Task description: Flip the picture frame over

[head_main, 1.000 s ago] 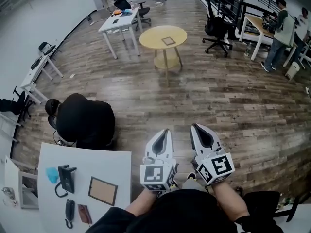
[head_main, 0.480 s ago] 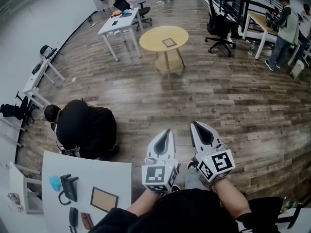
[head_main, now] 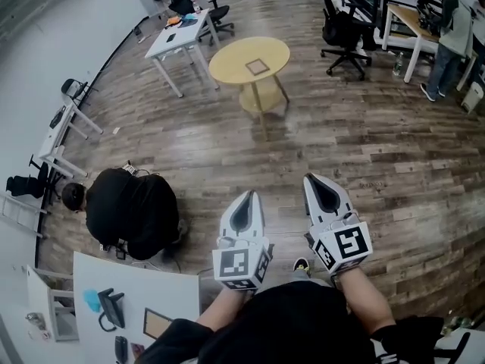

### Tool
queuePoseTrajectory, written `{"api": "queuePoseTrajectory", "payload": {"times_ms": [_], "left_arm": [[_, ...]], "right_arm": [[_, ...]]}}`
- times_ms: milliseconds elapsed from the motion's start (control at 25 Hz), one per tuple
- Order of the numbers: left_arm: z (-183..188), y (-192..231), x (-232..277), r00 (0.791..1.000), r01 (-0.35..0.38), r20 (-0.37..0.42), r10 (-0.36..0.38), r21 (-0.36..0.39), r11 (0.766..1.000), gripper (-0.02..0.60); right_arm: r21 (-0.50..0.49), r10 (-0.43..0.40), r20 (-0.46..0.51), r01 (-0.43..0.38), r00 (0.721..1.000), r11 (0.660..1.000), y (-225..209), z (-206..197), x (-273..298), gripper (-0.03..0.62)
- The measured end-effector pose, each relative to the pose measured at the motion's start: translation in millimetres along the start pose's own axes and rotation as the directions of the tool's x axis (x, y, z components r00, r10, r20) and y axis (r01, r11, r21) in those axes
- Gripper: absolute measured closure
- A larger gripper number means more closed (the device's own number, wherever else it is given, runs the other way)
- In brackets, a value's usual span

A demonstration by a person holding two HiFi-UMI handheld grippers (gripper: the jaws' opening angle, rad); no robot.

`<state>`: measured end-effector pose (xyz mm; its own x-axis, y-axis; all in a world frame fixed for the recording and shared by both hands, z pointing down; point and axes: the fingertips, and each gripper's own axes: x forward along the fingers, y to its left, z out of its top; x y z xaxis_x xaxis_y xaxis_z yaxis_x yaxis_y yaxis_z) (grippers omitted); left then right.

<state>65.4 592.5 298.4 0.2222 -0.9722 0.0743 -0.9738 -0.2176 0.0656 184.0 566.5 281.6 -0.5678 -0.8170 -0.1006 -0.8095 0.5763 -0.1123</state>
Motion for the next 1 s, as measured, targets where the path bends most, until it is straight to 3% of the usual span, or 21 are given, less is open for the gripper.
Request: {"api": "queuePoseTrajectory", "payload": {"times_ms": [520,760,1000], "left_arm": [[-21.2,32.9,94.3,0.998,-0.007,-0.062,0.007,-0.003,1.0,0.56],[-16.9,74.7,162.3,0.998,0.023,-0.053,-0.024,-0.024,0.999,0.56],[-9.1,126.9,222.2,0.998,0.049,-0.047,-0.051,-0.048,0.998,0.56]], "right_arm": [[0.054,-0.007,-0.068,0.011,0.998,0.999,-50.8,-33.7,83.6,0.576],[0.036,-0.018,-0.077,0.021,0.997,0.999,-68.0,-41.9,161.0,0.576],[-0.015,0.022,-0.062,-0.023,0.998,1.0,-60.3,-36.9,257.2,0.576]]}}
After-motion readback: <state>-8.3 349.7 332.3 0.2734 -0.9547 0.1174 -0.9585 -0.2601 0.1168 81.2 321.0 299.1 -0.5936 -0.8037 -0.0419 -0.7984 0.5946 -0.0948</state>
